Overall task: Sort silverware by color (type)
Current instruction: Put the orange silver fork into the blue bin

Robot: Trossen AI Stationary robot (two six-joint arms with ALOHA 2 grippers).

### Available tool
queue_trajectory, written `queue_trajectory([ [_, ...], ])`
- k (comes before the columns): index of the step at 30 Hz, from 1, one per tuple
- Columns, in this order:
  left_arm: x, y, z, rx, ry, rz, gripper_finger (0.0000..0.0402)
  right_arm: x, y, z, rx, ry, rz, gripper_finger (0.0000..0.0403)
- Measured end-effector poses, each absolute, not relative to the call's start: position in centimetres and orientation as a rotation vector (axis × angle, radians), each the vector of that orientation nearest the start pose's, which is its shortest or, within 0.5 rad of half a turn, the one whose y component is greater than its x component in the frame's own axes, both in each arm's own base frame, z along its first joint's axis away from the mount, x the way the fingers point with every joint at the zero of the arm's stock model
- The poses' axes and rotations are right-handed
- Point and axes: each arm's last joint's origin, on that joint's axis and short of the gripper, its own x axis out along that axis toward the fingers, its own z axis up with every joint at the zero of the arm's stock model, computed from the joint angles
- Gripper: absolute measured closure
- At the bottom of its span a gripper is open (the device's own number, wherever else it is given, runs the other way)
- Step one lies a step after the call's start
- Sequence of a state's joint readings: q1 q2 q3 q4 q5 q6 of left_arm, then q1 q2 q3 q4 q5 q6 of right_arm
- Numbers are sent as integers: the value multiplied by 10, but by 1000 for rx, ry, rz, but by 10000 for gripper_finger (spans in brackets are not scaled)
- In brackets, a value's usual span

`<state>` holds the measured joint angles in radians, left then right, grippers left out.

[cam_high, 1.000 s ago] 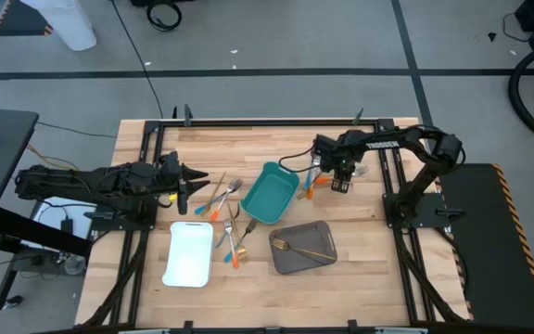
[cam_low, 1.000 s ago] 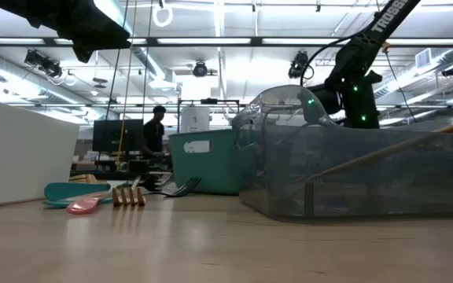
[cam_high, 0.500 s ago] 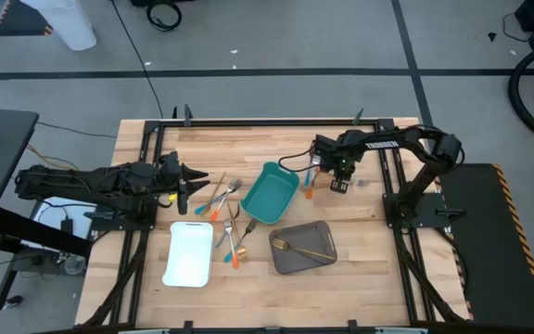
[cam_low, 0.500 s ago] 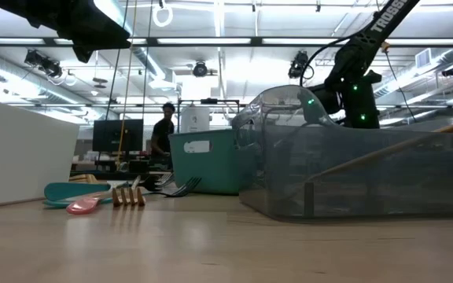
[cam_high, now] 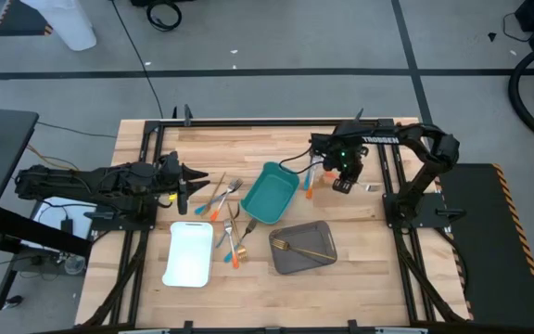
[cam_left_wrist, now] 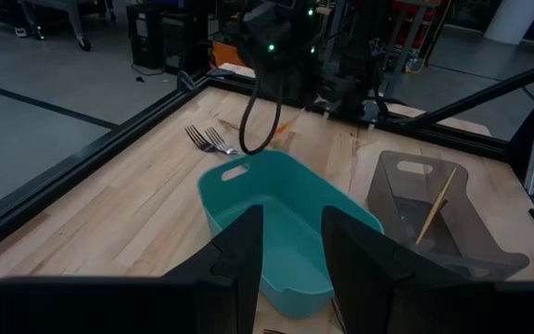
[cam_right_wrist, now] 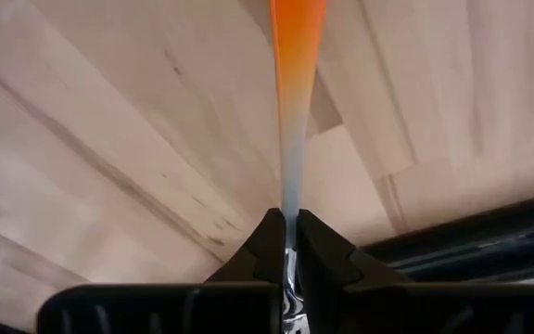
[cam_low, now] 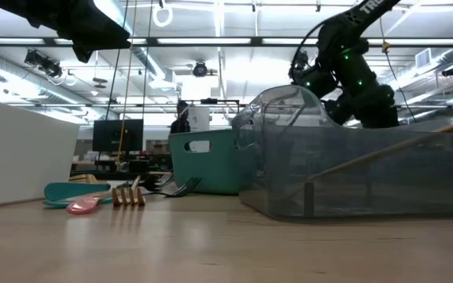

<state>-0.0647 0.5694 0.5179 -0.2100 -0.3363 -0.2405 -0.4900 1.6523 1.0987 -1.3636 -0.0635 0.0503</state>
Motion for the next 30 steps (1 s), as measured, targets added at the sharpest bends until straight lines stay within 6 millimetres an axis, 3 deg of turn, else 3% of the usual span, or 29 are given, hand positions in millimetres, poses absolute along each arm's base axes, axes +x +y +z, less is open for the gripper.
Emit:
queue_trajectory([
  [15, 138, 1, 269, -186, 222, 299, 281, 225, -116, 204, 595, 1807, -309, 379],
  [23, 138, 1, 269, -184, 219, 310, 281, 233, -103, 205, 521, 1818, -278, 379],
  [30, 137, 1, 269, -183, 216, 324, 281, 262, -94, 242, 272, 1701, -338, 380],
])
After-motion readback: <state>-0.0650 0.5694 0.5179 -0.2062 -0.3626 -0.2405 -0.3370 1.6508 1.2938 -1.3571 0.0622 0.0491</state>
